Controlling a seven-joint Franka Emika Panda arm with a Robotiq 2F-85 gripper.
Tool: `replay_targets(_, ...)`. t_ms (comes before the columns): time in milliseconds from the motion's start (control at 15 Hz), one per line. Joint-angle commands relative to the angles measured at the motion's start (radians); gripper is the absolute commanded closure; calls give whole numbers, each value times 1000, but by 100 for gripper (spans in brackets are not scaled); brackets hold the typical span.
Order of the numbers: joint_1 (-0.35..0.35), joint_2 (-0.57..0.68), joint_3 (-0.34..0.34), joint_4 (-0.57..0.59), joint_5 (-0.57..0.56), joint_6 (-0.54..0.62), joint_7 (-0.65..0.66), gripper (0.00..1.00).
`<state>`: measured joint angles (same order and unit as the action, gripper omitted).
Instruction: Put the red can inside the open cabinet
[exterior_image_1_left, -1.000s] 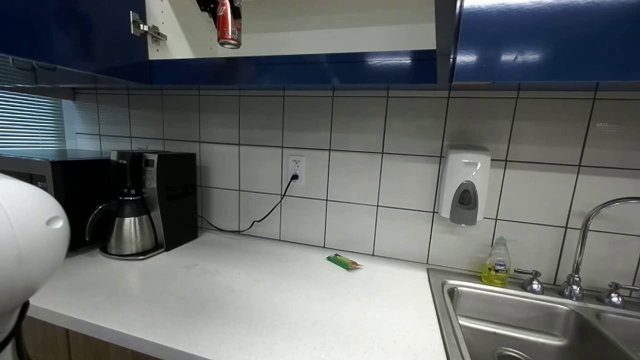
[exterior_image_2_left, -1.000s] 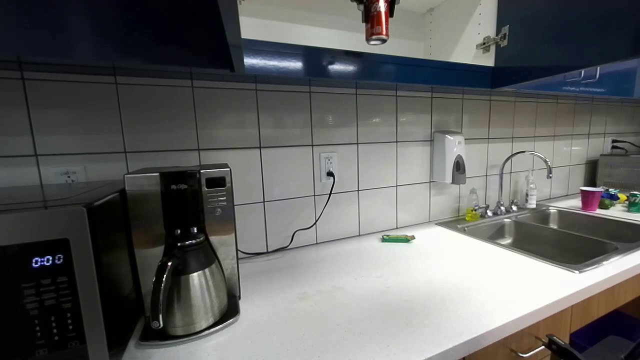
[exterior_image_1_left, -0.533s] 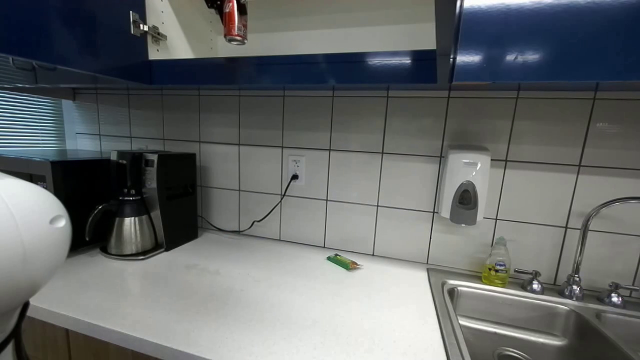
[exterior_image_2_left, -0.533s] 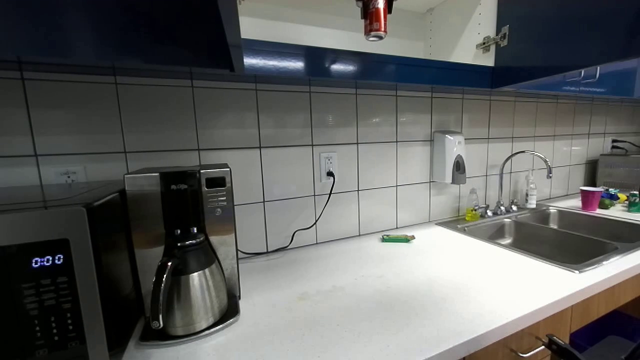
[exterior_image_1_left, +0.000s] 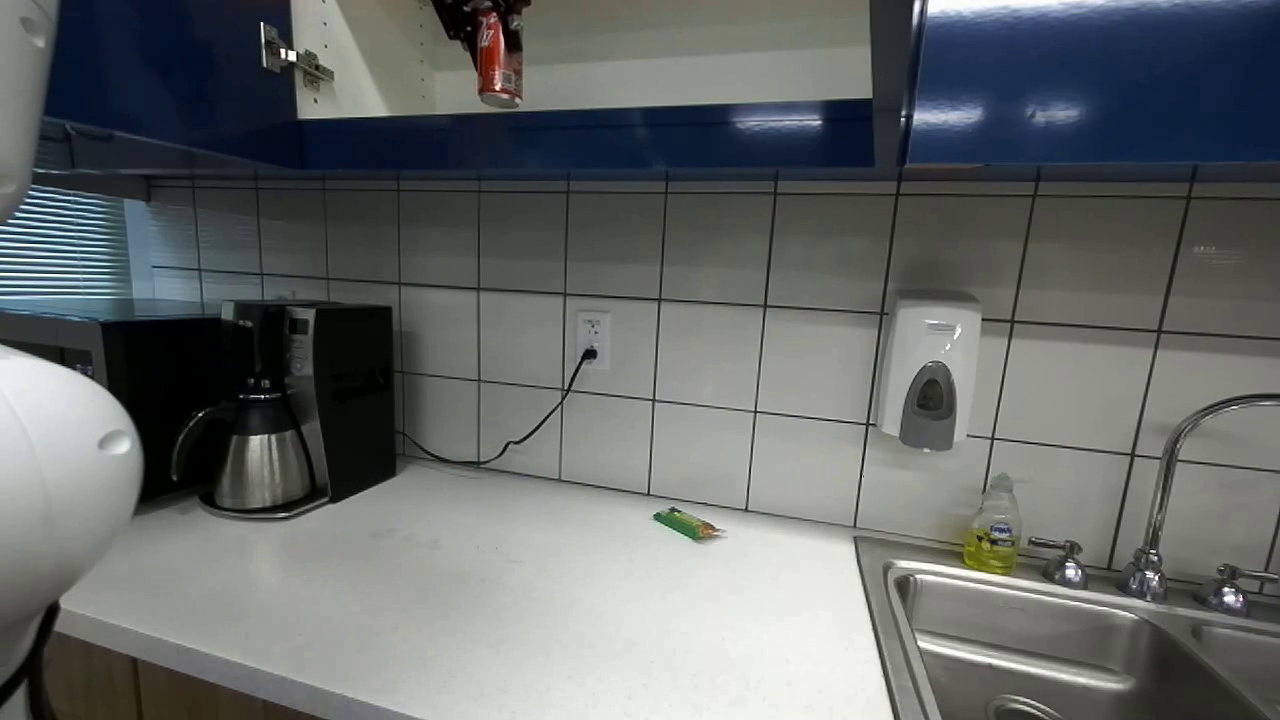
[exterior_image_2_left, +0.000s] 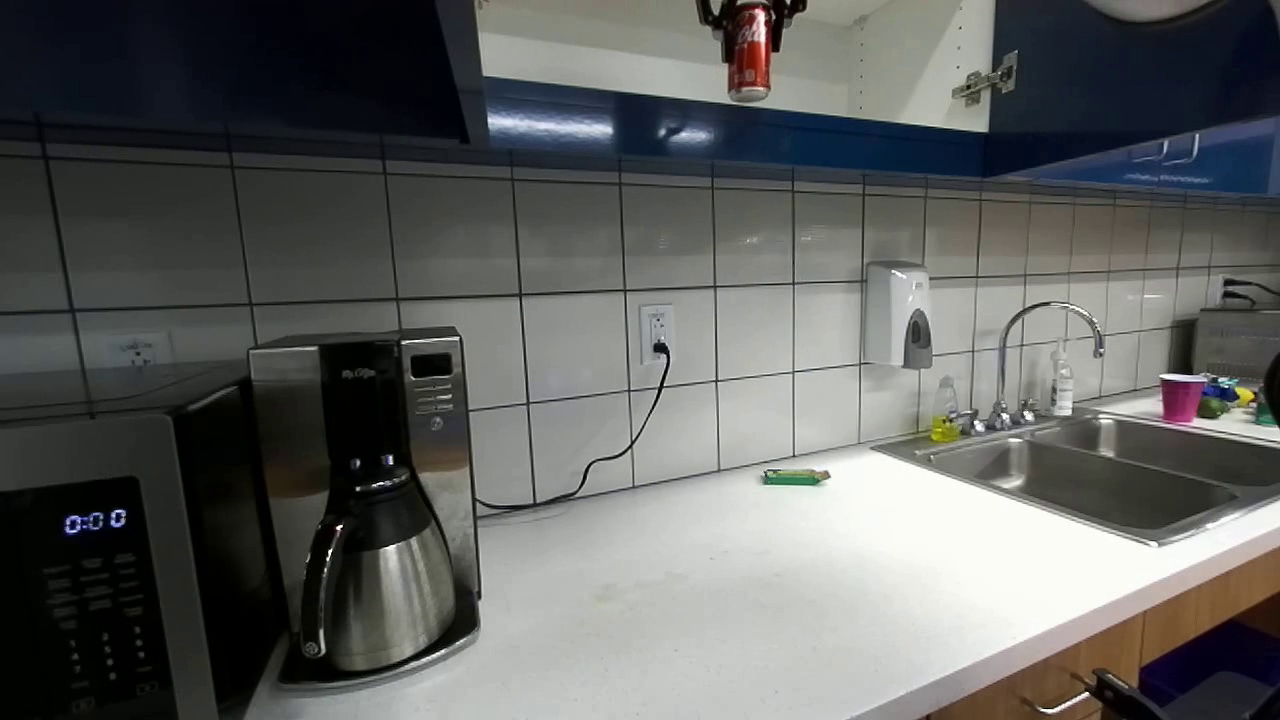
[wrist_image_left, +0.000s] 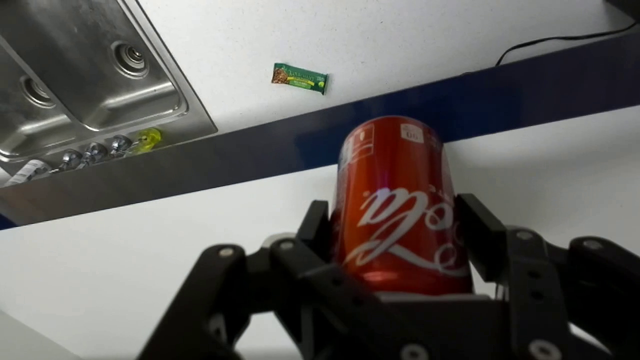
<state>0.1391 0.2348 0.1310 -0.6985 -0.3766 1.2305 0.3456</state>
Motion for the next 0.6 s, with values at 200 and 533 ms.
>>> replay_targets(200,-20,87,-29,123,-2,-15,-39,58)
replay_targets(533,-21,115,-47,159,1,-14,-47,58)
